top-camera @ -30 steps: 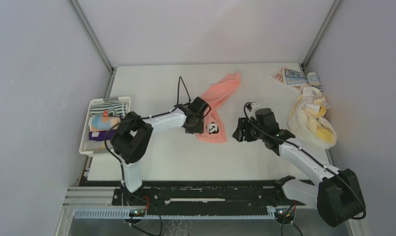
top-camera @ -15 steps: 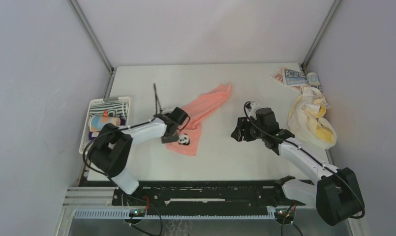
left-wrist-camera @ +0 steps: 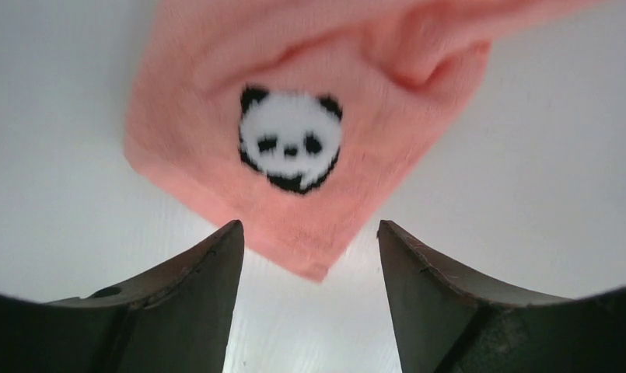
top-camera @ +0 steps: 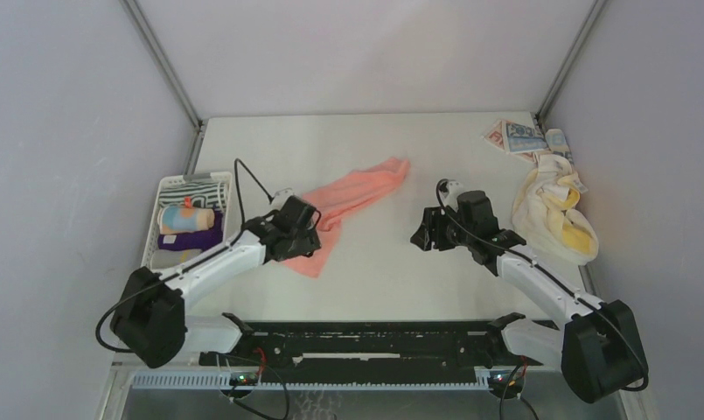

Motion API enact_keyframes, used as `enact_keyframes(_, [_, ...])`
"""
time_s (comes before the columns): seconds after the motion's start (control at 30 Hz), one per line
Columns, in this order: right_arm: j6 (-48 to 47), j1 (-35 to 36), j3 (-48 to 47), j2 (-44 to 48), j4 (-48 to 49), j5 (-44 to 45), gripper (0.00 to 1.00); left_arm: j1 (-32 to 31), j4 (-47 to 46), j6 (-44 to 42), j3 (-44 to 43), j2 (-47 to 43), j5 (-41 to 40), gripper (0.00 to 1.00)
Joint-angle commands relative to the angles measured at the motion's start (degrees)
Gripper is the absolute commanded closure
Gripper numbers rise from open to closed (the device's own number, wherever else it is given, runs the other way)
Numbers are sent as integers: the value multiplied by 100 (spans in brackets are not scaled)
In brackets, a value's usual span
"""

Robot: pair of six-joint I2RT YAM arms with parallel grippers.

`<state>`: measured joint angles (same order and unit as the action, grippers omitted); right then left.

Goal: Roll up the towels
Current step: Flatten out the towel at the center of the board.

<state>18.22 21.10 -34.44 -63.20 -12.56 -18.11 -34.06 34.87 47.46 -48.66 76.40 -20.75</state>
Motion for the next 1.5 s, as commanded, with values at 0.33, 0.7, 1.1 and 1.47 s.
enact_keyframes(0.33, [-140, -144, 13, -46, 234, -182, 44, -1166, 440, 153, -457, 1108, -101, 38])
enact_keyframes(0.7, [-66, -408, 33, -123, 627, -348, 44, -1217, 671, -212, -349, 1913, 583, 43])
enact_keyframes(1.1, [250, -613, -782, -1312, 1326, -298, 43, -1190, 106, -477, 425, 1919, 1555, 99])
enact_keyframes(1.47, [1819, -809, -2560, -4127, 2061, -869, 43, -1384, 606, -581, 1232, -75, 1915, 100])
